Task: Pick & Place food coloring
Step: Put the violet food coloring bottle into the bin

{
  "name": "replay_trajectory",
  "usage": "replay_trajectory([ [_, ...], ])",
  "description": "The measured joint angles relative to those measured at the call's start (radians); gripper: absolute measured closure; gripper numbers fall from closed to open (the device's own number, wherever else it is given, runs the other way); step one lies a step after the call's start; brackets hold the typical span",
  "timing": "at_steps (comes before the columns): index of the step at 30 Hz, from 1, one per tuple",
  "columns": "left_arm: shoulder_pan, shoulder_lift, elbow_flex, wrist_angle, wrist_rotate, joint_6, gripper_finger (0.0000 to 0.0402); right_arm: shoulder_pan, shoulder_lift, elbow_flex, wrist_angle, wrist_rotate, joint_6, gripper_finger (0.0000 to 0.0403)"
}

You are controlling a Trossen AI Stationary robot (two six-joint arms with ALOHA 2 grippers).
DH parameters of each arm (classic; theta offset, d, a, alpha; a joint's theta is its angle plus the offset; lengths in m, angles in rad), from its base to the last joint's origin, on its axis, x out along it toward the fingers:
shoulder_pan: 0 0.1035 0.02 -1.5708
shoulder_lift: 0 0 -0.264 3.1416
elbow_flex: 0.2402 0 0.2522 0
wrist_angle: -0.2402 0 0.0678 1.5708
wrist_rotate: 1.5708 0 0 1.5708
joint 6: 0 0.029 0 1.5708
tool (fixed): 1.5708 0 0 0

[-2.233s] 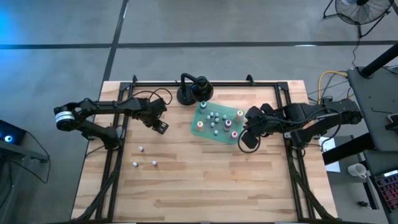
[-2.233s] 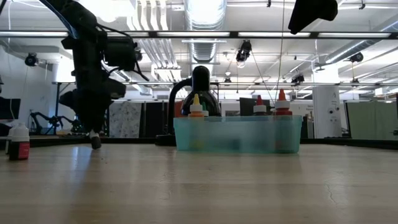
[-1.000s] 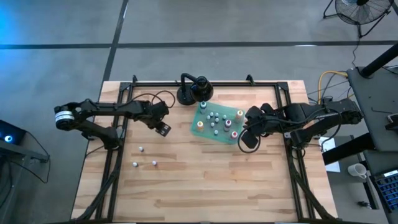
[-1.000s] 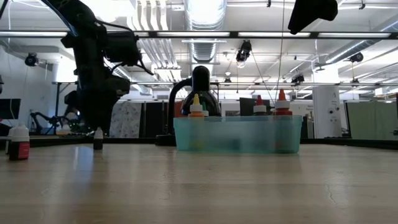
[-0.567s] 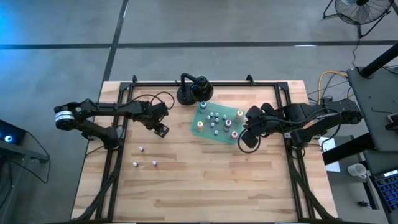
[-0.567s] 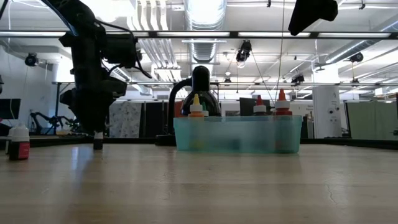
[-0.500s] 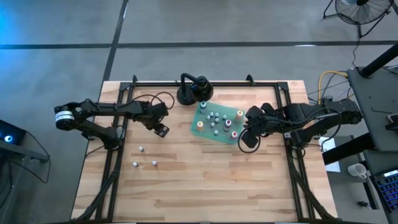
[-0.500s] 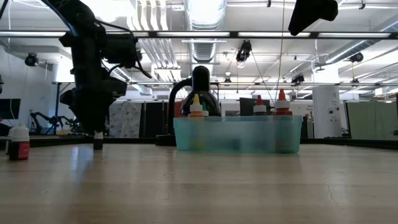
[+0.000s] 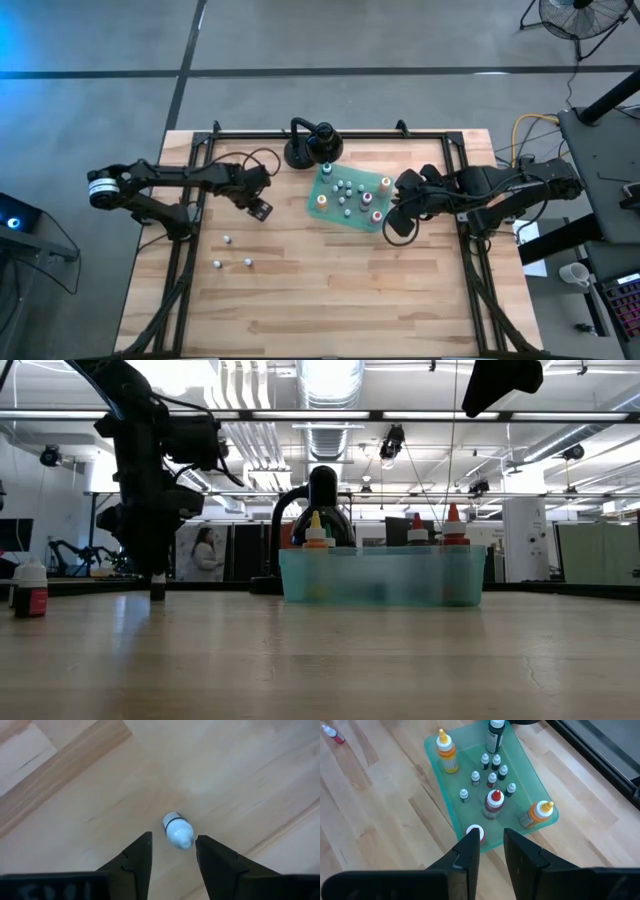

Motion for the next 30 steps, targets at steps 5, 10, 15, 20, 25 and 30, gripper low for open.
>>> replay_trajectory([
  [5,0.000,0.000,-0.025,0.024,0.003,-0.011,0.0284,0.000,0.000,0.000,0.000,0.000,0.000,0.0321],
  [10,-0.002,0.000,-0.042,0.068,0.007,-0.028,0.0284,0.000,0.000,0.000,0.000,0.000,0.000,0.0321],
  [15,-0.002,0.000,-0.042,0.078,0.007,-0.032,0.0284,0.000,0.000,0.000,0.000,0.000,0.000,0.0321],
  [20,-0.002,0.000,-0.042,0.078,0.007,-0.032,0.0284,-0.001,0.000,0.000,0.000,0.000,0.000,0.0321],
  [25,-0.005,0.000,-0.042,0.078,0.007,-0.025,0.0285,-0.002,0.000,0.000,0.000,0.000,0.000,0.0321],
  [30,-0.011,0.000,-0.042,0.078,0.008,-0.021,0.0291,-0.002,0.000,0.000,0.000,0.000,0.000,0.0321],
])
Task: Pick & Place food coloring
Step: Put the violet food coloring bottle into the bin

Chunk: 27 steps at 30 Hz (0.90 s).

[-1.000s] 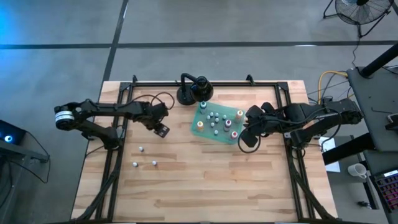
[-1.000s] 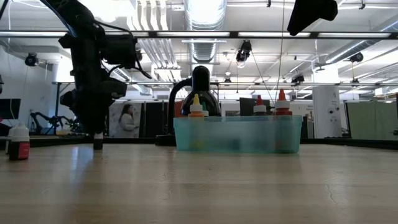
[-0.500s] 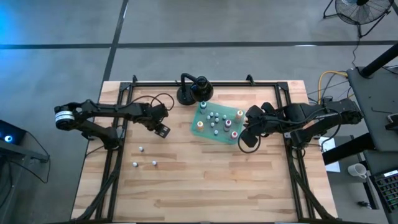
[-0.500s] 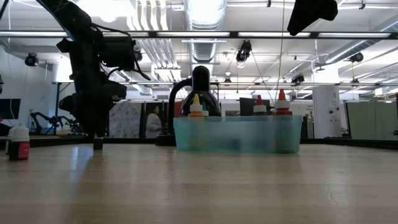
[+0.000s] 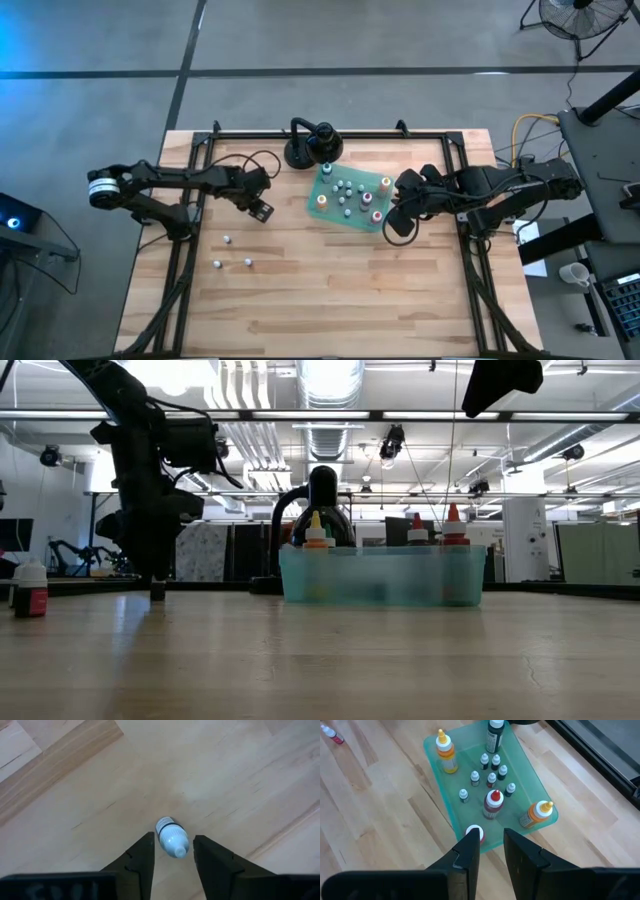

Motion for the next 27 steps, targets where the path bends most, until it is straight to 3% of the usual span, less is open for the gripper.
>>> replay_trajectory([
  [11,-0.059,0.000,0.000,0.080,-0.048,-0.032,0.0368,0.000,0.000,0.000,0.001,0.000,0.000,0.0335],
  [15,-0.068,0.000,0.027,0.082,-0.081,-0.048,0.0377,0.000,0.000,0.000,0.001,0.000,0.000,0.0334],
  [20,-0.069,-0.001,0.120,0.079,-0.095,-0.027,0.0377,0.000,0.000,0.000,0.000,0.000,0.000,0.0334],
  [27,-0.079,-0.001,0.359,0.018,-0.102,0.068,0.0378,0.000,0.000,0.000,0.000,0.000,0.000,0.0334],
])
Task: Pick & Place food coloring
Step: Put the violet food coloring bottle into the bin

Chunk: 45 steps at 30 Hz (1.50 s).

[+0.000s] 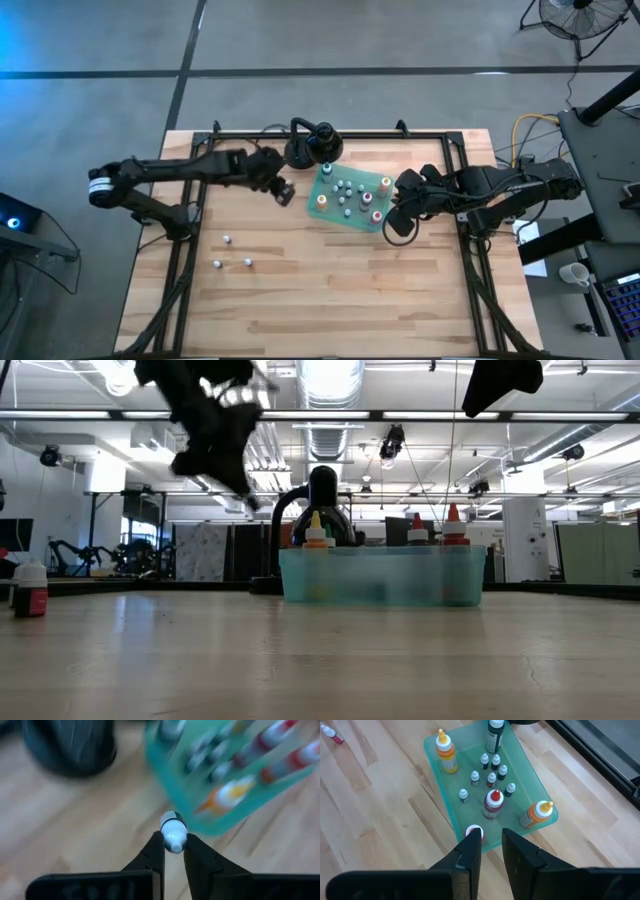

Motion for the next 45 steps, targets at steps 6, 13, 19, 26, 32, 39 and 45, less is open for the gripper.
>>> replay_trajectory([
  [6,-0.003,0.075,0.219,-0.009,-0.021,0.149,0.0378,0.000,0.000,0.000,0.000,0.004,0.000,0.0333],
  [13,-0.016,0.327,0.422,-0.112,-0.019,0.324,0.0377,0.000,0.000,0.000,0.000,0.018,0.000,0.0335],
  [19,-0.038,0.493,0.527,-0.144,-0.010,0.365,0.0372,0.000,0.000,0.000,0.000,0.020,0.005,0.0333],
  [26,-0.056,0.566,0.583,-0.140,0.042,0.366,0.0374,0.000,0.000,0.000,-0.001,0.025,0.005,0.0339],
  [32,-0.054,0.616,0.585,-0.132,0.070,0.363,0.0374,0.000,0.000,-0.003,-0.019,0.036,0.001,0.0339],
  [39,-0.056,0.665,0.590,-0.122,0.071,0.362,0.0374,0.000,0.000,-0.020,-0.019,0.053,0.000,0.0339],
  [45,-0.057,0.678,0.591,-0.112,0.071,0.360,0.0374,0.000,0.000,-0.051,-0.020,0.053,0.002,0.0339],
])
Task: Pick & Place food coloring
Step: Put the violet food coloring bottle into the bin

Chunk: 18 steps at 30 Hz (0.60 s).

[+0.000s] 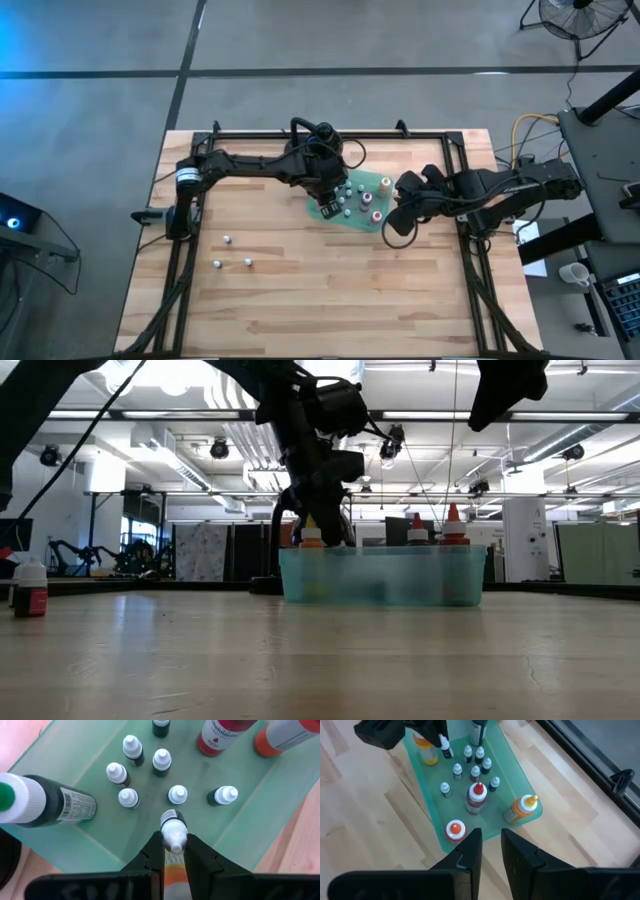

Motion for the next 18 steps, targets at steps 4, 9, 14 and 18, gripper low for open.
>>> replay_trajectory([
  [4,-0.001,0.000,0.000,0.012,0.000,-0.005,0.0374,0.000,0.000,-0.014,0.001,0.000,0.019,0.0339],
  [9,-0.005,0.000,0.000,0.027,0.000,-0.005,0.0374,0.000,0.000,-0.015,0.001,0.000,0.023,0.0339],
  [14,-0.013,0.012,0.000,0.058,0.000,-0.005,0.0374,0.000,0.000,-0.015,0.001,-0.001,0.025,0.0339],
  [18,-0.014,0.016,0.000,0.047,-0.001,-0.007,0.0374,0.000,0.000,-0.015,0.001,-0.002,0.026,0.0339],
])
